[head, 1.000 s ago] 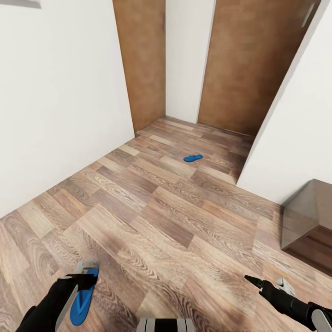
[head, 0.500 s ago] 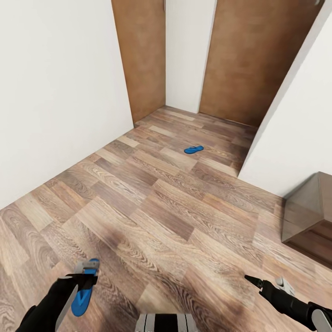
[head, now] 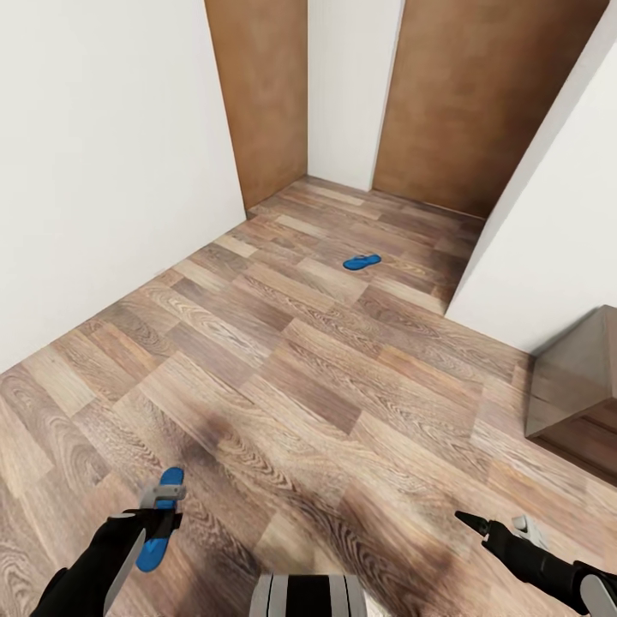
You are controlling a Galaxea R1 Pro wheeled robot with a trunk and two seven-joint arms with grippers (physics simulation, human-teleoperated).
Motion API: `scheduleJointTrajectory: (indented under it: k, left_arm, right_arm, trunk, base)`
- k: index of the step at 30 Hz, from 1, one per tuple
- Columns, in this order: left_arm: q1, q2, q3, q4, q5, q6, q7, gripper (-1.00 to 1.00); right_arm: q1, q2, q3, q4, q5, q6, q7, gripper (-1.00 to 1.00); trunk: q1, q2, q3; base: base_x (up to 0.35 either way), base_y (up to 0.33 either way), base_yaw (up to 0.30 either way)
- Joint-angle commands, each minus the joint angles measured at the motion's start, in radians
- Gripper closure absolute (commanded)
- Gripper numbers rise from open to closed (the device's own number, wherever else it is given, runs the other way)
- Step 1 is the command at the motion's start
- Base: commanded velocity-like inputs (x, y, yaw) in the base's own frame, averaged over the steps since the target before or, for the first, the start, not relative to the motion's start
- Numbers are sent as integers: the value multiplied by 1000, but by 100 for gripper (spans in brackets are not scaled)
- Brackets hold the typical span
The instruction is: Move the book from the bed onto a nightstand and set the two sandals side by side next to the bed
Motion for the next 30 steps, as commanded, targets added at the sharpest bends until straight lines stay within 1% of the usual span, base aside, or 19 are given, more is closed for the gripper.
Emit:
scheduleJointTrajectory:
  k: [1,3,6,7,8,10,12,16,20,22,24,27,30]
  left_arm:
    - [0,0,0,-2,-2,5,0,-100]
    - [0,0,0,-2,-2,5,0,-100]
    - [0,0,0,-2,-2,5,0,-100]
    - [0,-1,0,-2,-2,5,0,-100]
    - [0,-1,0,-2,-2,5,0,-100]
    - [0,-1,0,-2,-2,5,0,-100]
    - [0,-1,0,-2,-2,5,0,-100]
    - [0,-2,0,-2,-2,5,0,-100]
    - [0,-2,0,-2,-2,5,0,-100]
    - [0,-2,0,-2,-2,5,0,-100]
    - [0,-2,0,-2,-2,5,0,-100]
    - [0,-2,-1,-2,-2,5,0,-100]
    - [0,-2,0,-2,-2,5,0,-100]
  right_arm:
    - [-1,0,-2,0,-4,7,4,-100]
    - [-1,-3,-2,0,-3,7,61,-100]
    - [-1,-20,-2,1,-3,7,211,-100]
    - [-1,-23,-2,1,-2,7,235,-100]
    - [0,-28,-2,1,-2,7,276,-100]
    - [0,-32,-2,2,-2,7,317,-100]
    - [0,-35,-2,2,-1,8,338,-100]
    - [1,-41,-2,3,-2,8,354,-100]
    - [1,-59,-3,8,-4,8,360,-100]
    - [1,-63,-3,9,-4,9,365,-100]
    - [1,-67,-3,10,-4,9,386,-100]
    - [1,-69,-2,11,-3,9,447,-100]
    - [1,-70,-1,11,-2,8,475,-100]
  trunk:
    - [0,-1,-5]
    - [1,-1,-12]
    - [2,-2,-24]
    - [3,-2,-28]
    - [3,-2,-32]
    - [4,-3,-39]
    - [5,-3,-47]
    - [7,-4,-63]
    - [9,-5,-78]
    - [10,-5,-86]
    - [11,-6,-94]
    - [12,-7,-105]
    - [13,-7,-117]
  base:
    - [0,0,0]
    - [0,0,0]
    - [0,0,0]
    - [0,0,0]
    - [0,0,0]
    - [0,0,0]
    - [0,0,0]
    - [0,0,0]
    - [0,0,0]
    - [0,0,0]
    - [0,0,0]
    - [0,0,0]
    - [0,0,0]
